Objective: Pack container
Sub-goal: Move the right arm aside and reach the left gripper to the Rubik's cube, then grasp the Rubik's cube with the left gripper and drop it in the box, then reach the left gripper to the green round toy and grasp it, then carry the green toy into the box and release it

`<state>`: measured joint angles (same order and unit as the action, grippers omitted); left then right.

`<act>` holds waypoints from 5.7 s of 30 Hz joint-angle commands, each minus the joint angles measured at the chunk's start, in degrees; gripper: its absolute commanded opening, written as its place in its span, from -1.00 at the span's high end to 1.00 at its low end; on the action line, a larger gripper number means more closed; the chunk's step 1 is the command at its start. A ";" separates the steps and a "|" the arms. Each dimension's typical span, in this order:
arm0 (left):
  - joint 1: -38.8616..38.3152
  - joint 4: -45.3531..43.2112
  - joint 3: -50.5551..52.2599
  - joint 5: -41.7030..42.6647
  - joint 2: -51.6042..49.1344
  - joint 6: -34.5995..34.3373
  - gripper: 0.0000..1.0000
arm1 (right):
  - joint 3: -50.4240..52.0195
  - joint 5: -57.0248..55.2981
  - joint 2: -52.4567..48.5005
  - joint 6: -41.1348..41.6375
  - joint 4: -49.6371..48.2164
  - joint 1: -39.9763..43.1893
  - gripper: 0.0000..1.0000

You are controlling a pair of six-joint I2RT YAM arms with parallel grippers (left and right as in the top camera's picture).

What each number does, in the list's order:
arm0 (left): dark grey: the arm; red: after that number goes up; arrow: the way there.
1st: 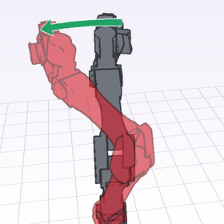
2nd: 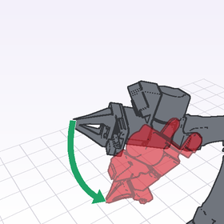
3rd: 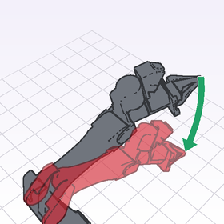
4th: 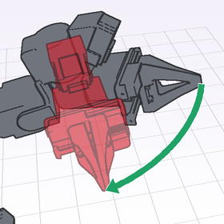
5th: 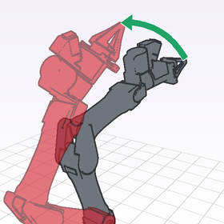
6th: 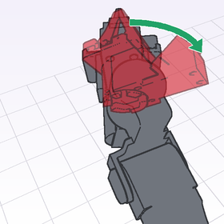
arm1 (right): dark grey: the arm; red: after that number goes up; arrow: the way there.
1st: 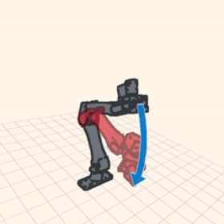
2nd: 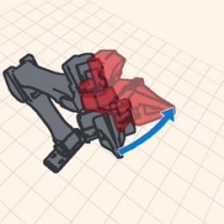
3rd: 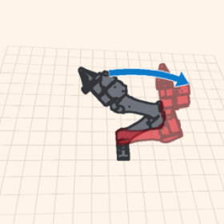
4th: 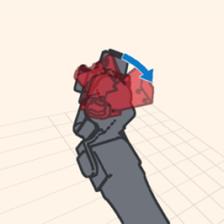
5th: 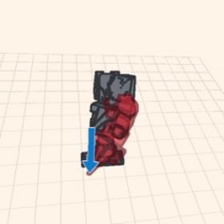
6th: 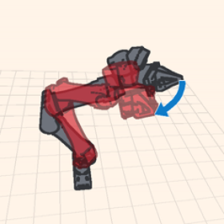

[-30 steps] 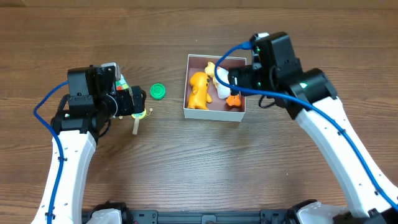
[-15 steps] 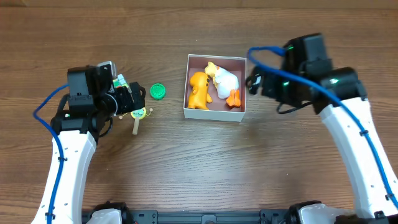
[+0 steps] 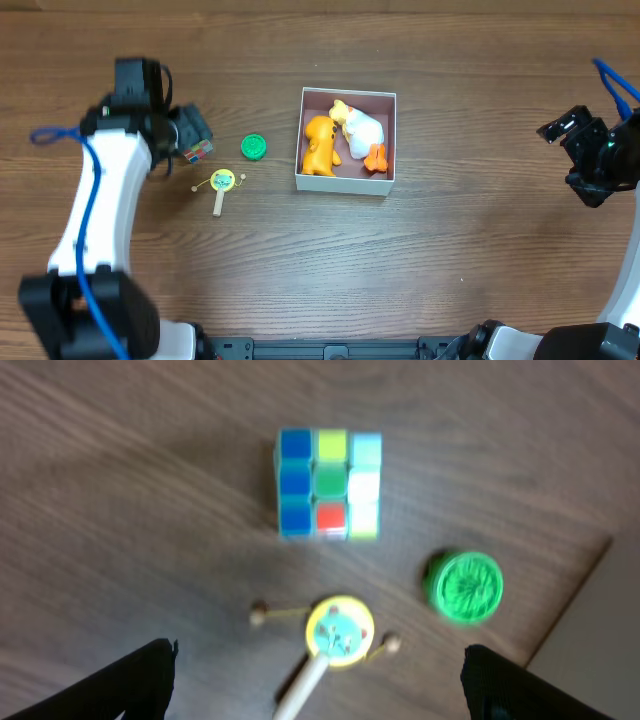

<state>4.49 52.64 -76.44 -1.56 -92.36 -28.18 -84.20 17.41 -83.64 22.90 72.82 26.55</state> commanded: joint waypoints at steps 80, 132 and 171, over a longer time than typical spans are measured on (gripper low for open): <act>-46.53 22.10 -48.22 0.09 -40.72 -10.10 -0.54 | -0.83 0.70 1.01 0.31 -0.28 0.15 -1.00; -17.14 -6.99 -11.69 -0.90 -32.74 20.92 -0.92 | -0.83 0.68 1.01 0.31 -0.28 0.15 -1.00; -25.11 30.18 -52.11 3.34 -28.24 20.65 0.21 | -0.83 0.68 1.01 0.31 -0.28 0.15 -1.00</act>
<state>-15.55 81.45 -123.81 -3.33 -123.28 -8.36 -84.20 17.80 -83.64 22.90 72.84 26.55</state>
